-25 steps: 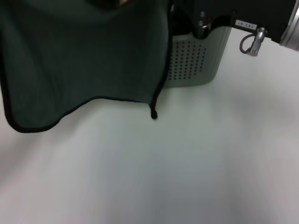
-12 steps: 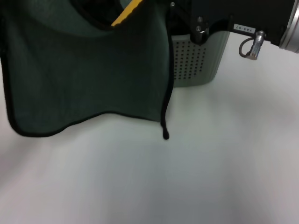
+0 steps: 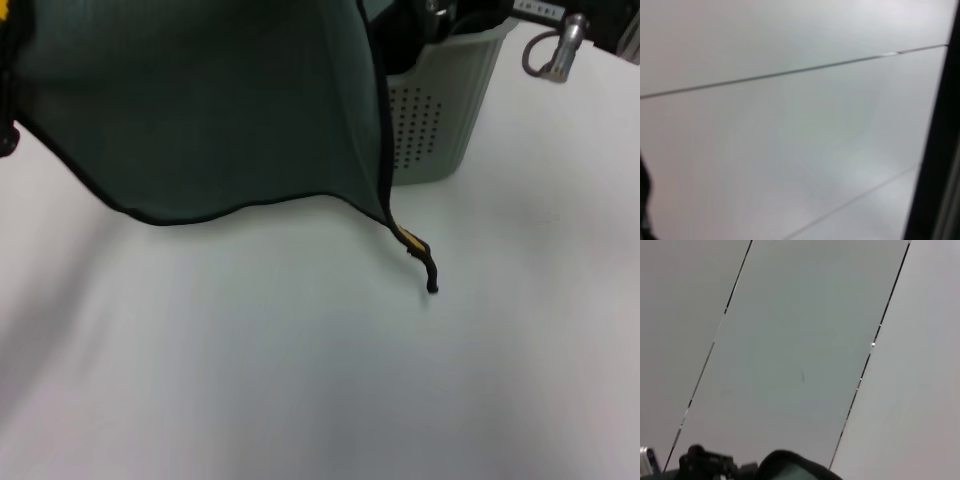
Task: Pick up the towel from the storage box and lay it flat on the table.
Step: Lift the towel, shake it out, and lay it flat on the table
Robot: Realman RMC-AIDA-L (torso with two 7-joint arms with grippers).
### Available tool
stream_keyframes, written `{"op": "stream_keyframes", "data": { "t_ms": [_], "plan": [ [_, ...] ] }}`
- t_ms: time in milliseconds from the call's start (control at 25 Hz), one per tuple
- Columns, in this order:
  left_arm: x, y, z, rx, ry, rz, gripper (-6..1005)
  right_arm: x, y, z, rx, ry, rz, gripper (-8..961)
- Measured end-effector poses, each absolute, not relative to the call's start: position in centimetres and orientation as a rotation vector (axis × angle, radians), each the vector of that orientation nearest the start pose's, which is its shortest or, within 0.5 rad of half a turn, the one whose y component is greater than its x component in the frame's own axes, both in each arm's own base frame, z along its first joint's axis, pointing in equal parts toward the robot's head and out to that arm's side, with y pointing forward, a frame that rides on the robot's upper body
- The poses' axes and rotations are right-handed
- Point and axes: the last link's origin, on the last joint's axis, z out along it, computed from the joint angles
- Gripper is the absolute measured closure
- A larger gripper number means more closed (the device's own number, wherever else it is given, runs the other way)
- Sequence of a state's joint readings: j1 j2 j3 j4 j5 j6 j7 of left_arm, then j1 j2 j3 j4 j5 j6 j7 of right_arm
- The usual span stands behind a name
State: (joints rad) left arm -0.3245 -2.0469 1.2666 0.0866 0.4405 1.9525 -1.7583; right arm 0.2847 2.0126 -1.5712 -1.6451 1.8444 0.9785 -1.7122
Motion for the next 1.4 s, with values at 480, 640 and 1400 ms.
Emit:
{"op": "stream_keyframes", "data": {
  "t_ms": [480, 640, 1400],
  "plan": [
    [-28.6, 24.9, 3.6, -1.613, -1.236, -2.126, 766, 2.5, 32.1, 6.8, -2.404, -0.337, 0.989, 950],
    [-28.2, 25.3, 2.5, -1.651, -1.197, -2.057, 480, 1.6, 32.5, 6.8, -2.418, -0.34, 0.992, 950],
    [-27.4, 26.0, 0.8, -1.768, -0.807, -1.758, 114, -2.9, 34.8, 6.3, -2.468, -0.306, 0.913, 951]
  ]
}}
